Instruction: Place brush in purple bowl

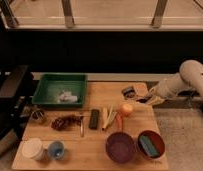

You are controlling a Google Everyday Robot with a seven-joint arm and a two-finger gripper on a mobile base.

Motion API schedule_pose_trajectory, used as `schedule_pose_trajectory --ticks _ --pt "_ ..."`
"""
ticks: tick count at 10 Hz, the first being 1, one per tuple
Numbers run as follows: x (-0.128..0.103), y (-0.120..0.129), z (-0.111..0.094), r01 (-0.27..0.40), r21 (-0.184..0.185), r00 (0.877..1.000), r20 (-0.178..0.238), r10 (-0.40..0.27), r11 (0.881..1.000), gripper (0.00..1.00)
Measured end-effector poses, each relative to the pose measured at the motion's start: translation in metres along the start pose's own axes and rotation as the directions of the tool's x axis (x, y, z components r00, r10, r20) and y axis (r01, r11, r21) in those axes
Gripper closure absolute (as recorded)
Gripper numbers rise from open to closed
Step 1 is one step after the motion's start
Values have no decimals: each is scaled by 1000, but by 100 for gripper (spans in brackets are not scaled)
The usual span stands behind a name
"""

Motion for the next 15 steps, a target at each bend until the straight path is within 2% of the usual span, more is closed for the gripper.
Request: schedule_pose_trajectory --ticks 3,5,11,12,15 --pt "-13 70 -17 39 -83 997 -65 -45 996 100" --pt "-15 91 -22 37 -117 995 -85 -47 992 100" --pt "-16 90 -21 40 -119 995 -85 -50 992 100" --pt "-16 91 -19 46 -130 994 -88 -57 990 100" --pt "-12 112 13 65 -215 994 -73 -83 974 100"
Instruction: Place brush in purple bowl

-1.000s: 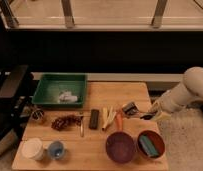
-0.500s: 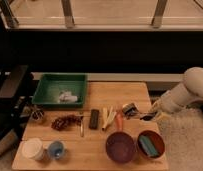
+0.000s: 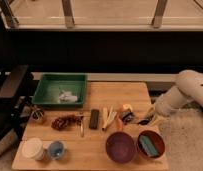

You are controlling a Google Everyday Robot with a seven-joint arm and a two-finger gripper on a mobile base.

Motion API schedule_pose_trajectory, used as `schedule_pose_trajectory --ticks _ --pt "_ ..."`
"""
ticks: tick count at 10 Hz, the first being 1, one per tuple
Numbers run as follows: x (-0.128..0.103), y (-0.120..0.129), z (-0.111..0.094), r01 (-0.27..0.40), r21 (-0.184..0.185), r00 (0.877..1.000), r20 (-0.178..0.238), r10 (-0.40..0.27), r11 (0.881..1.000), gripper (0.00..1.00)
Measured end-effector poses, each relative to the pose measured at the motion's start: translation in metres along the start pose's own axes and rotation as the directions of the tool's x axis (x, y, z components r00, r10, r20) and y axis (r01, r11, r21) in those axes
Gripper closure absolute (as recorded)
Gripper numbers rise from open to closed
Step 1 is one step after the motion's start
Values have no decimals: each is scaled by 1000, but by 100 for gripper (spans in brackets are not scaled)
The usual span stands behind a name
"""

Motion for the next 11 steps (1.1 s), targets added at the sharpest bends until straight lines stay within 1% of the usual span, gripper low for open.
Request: schedule_pose_trajectory --ticks 1,3,6,8,9,10,11 --pt "1 10 12 3 -24 1000 12 -3 1000 100" --pt "-2 29 29 8 -63 999 34 -6 998 100" --pt "-9 51 43 12 -88 998 69 -6 996 100" --pt "-15 58 48 24 -99 996 88 -16 995 100" --pt "-17 61 52 30 -114 996 91 -20 993 100" --pt "-16 65 59 33 -135 995 92 -21 990 97" --pt "-15 68 65 34 -149 995 93 -20 988 90"
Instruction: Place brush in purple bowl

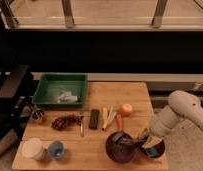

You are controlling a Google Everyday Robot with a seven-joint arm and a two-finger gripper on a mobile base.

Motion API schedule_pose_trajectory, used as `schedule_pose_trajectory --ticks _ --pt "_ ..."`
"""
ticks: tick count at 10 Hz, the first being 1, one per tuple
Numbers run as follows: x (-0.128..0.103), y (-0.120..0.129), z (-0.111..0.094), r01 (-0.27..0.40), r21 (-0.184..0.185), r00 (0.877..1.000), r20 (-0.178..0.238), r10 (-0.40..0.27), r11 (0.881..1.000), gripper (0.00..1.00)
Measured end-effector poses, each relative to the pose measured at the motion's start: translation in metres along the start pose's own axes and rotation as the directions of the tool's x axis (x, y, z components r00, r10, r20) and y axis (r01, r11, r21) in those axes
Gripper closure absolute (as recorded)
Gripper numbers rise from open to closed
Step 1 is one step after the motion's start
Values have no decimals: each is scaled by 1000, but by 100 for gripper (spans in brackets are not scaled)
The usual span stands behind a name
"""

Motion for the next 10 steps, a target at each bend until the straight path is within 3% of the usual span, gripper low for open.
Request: schedule_pose_trajectory --ticks 2,6,7,10 --pt "4 1 11 -7 -25 1000 0 7 1000 69" --pt "2 2 13 -8 -28 1000 -12 7 1000 30" --pt "2 2 13 -7 -28 1000 -14 7 1000 26" --pt "-3 1 11 3 -20 1000 -23 -4 1000 26"
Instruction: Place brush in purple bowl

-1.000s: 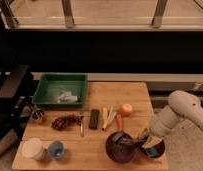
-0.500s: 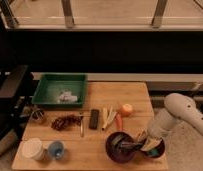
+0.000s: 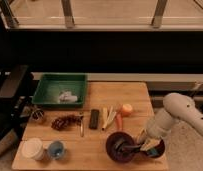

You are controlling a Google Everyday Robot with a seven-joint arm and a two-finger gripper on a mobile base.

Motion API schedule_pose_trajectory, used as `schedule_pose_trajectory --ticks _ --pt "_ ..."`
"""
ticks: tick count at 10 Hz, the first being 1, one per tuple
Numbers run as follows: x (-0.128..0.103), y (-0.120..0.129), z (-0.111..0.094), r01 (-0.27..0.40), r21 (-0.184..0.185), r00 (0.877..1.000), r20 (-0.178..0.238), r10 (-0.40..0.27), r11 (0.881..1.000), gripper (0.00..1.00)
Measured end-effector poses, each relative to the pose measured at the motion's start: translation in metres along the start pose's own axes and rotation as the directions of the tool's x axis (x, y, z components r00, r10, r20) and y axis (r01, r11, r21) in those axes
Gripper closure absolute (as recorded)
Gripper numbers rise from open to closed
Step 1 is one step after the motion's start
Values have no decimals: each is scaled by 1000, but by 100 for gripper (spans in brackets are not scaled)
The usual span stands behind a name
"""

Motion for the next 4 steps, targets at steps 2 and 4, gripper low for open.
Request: schedule_pose_trajectory --ticks 2,4 --pt "-3 0 -5 6 14 1000 -7 -6 1000 26" --pt "-10 0 -20 17 58 1000 -13 -16 998 26"
